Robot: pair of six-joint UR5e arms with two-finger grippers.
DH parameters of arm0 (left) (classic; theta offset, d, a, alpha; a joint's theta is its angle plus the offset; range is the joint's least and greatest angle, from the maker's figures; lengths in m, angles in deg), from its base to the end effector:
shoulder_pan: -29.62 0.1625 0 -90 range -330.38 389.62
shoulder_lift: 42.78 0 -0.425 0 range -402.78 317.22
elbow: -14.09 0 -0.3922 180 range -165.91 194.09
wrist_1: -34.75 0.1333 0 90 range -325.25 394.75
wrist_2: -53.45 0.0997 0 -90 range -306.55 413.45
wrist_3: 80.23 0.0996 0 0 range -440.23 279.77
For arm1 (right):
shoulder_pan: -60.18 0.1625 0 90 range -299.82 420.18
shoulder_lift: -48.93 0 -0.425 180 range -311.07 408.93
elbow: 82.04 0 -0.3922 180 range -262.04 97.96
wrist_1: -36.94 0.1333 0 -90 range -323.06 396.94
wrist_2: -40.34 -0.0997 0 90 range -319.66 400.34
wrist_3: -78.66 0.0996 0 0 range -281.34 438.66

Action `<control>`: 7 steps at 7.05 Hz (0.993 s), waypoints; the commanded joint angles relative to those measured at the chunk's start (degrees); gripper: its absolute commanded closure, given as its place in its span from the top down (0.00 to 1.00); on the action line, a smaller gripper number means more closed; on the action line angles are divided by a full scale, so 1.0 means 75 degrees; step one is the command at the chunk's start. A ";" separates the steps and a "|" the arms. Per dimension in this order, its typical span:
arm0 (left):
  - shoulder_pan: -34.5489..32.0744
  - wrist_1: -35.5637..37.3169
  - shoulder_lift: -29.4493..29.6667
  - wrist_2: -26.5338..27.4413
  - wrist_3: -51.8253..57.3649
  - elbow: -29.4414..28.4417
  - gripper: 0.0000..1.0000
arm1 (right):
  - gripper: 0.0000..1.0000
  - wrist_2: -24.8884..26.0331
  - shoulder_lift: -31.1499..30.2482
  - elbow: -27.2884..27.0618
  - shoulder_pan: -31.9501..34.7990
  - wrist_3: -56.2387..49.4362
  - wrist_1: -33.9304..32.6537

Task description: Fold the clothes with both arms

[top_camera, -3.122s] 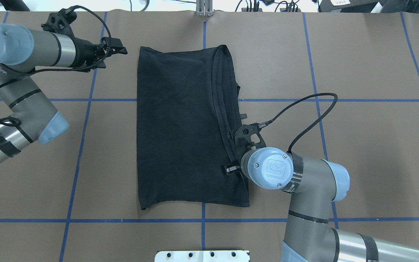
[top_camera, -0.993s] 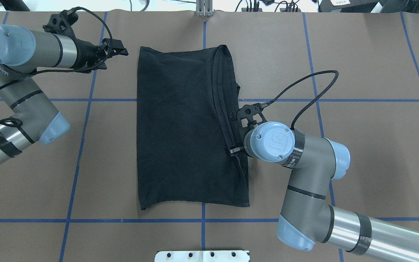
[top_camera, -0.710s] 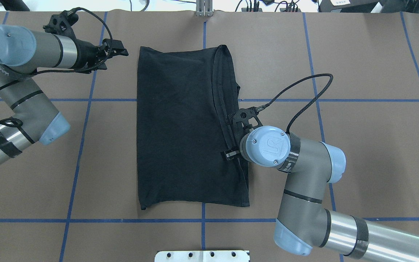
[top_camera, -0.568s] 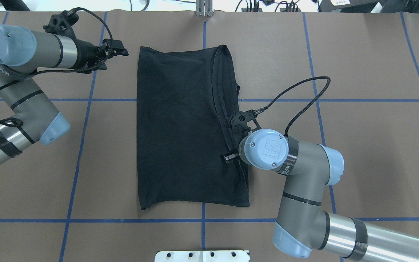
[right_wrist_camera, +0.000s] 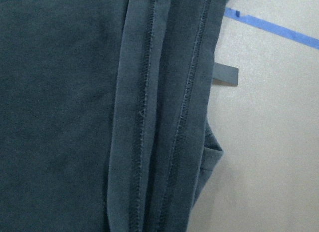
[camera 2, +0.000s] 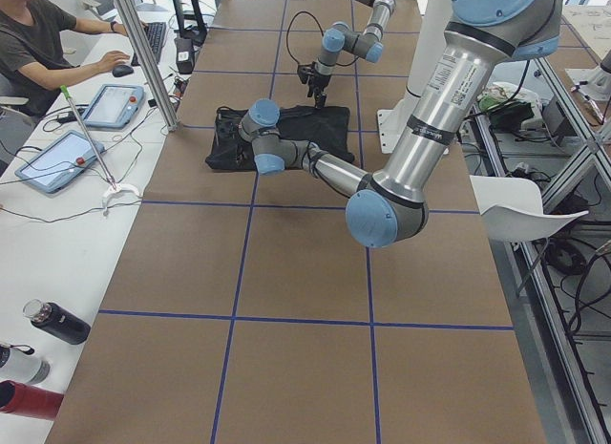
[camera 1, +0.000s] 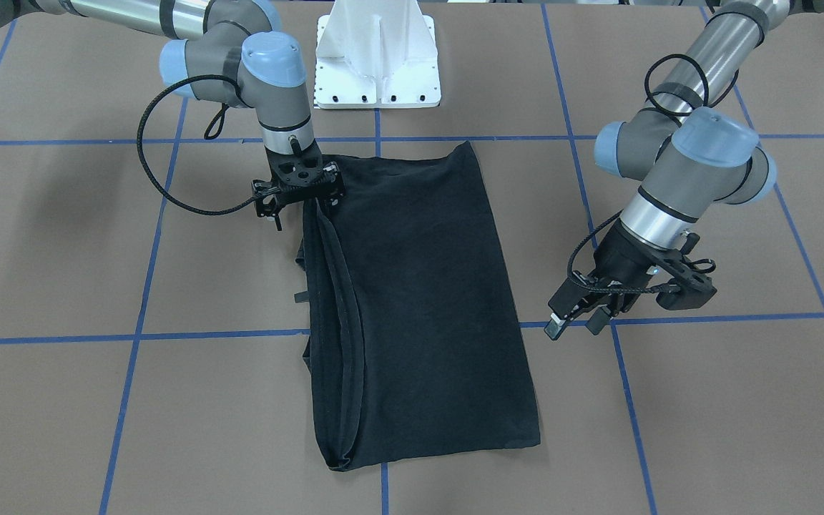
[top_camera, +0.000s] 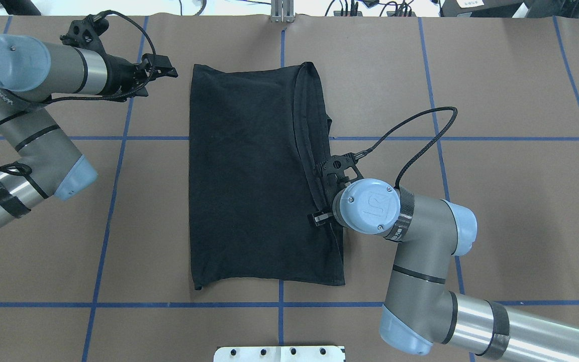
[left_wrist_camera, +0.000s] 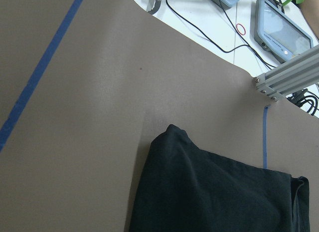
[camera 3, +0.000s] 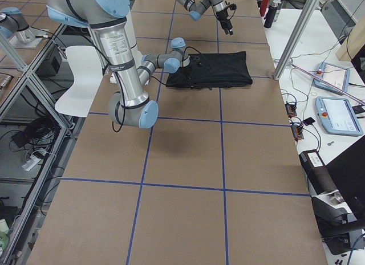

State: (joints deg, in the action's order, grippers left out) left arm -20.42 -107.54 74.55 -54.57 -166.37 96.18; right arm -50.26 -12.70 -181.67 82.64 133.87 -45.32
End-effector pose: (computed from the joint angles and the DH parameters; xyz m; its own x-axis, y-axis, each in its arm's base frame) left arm 0.3622 -0.5918 0.3447 0.2375 -0.1837 -0.9539 0.5255 0.8502 -0.0329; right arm -0.5519 -0.3713 0.2931 0.7437 -0.3099 0.5923 0.0600 0.9134 0.4026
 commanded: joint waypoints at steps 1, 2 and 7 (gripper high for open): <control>0.0004 0.0000 0.0000 0.0000 -0.0011 0.0000 1.00 | 1.00 -0.0013 -0.0009 0.0124 0.0051 -0.0002 -0.0002; 0.0004 0.0000 0.0012 0.0000 -0.0034 0.0000 1.00 | 1.00 -0.0048 -0.0009 0.0124 0.0075 -0.0002 -0.0002; 0.0004 0.0000 0.0000 0.0000 -0.0034 0.0000 1.00 | 1.00 -0.0622 0.0003 0.0043 0.0415 -0.0084 0.0022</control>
State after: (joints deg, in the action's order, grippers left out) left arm -20.39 -107.54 74.62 -54.57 -166.68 96.18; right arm -54.51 -12.92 -181.06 85.69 133.23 -45.19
